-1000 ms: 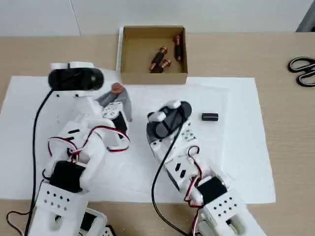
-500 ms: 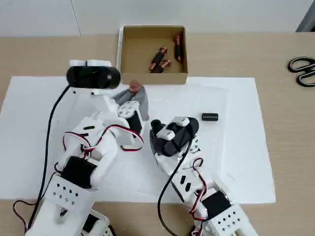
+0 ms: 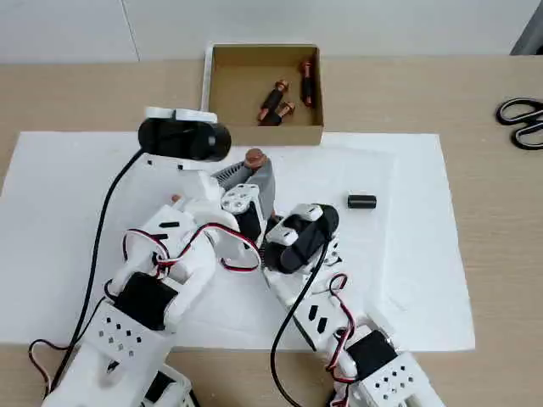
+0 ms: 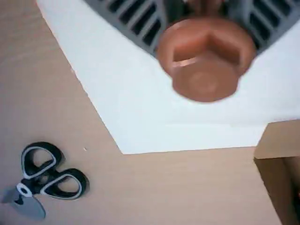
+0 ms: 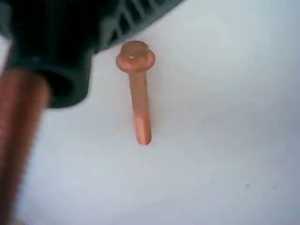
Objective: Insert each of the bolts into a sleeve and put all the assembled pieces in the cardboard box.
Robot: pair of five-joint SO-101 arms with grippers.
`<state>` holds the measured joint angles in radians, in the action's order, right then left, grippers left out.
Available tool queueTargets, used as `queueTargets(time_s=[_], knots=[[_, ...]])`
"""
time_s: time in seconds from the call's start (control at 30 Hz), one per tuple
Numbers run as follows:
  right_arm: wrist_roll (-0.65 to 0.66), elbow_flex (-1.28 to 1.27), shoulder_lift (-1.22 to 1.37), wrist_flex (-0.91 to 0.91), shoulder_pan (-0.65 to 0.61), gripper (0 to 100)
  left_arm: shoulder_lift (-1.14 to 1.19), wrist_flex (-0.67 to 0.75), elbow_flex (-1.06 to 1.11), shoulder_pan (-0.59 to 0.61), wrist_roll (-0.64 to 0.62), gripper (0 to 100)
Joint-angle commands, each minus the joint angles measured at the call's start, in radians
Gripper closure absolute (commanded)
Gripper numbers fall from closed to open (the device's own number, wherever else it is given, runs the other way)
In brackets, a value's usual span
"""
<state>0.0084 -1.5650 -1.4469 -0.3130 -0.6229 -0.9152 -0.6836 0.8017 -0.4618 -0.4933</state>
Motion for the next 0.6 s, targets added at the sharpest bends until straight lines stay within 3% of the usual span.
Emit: queueTargets(time_s=[0.0,0.57], knots=[[0.006,0.011,-0.022,0.021,-0.007,99.5,-0.003,0.032,0.004,-0.005,-0.005,99],[0.006,0.011,-0.022,0.021,-0.004,99.5,-0.012,-0.003,0.038,0.003,-0.003,99]])
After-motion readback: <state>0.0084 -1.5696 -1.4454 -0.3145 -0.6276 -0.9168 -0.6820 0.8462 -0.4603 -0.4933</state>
